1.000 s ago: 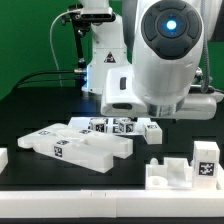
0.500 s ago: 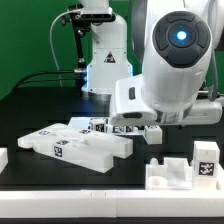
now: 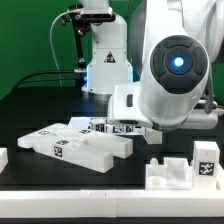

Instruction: Assemble chair

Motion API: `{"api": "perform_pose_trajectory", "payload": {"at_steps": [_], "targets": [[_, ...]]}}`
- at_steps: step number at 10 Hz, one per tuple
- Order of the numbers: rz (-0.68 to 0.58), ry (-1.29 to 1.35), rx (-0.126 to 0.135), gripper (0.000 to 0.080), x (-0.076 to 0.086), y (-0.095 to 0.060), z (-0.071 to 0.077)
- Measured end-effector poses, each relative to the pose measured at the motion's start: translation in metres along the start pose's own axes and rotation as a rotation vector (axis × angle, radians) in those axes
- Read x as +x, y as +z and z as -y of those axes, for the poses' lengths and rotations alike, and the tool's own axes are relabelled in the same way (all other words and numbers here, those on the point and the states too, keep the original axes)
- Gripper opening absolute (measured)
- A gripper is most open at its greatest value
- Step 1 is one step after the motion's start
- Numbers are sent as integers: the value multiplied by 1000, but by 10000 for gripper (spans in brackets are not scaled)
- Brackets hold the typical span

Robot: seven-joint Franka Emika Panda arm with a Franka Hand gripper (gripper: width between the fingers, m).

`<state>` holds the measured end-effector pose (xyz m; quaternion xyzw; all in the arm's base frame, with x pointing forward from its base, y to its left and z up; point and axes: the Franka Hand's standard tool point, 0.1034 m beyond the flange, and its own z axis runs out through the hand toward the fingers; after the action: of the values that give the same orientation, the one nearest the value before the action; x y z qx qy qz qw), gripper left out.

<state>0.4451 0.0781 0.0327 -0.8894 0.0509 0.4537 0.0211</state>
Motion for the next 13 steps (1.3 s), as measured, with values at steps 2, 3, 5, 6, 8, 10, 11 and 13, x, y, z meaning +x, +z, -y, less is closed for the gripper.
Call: {"api": "perform_pose_trajectory", "payload": {"at_steps": [2, 3, 5, 6, 8, 10, 11, 13], "targets": [[-4, 12, 2, 649, 5, 12, -3], [9, 36, 1, 649, 4, 24, -6], [11, 44, 0, 649, 5, 28, -5], [12, 45, 1, 525, 5, 28, -6], [14, 45, 1, 389, 4, 28, -6], [12, 45, 2, 283, 4, 28, -6], [-4, 44, 7, 283, 2, 17, -6], [-65, 36, 38, 283, -15, -38, -12]]}}
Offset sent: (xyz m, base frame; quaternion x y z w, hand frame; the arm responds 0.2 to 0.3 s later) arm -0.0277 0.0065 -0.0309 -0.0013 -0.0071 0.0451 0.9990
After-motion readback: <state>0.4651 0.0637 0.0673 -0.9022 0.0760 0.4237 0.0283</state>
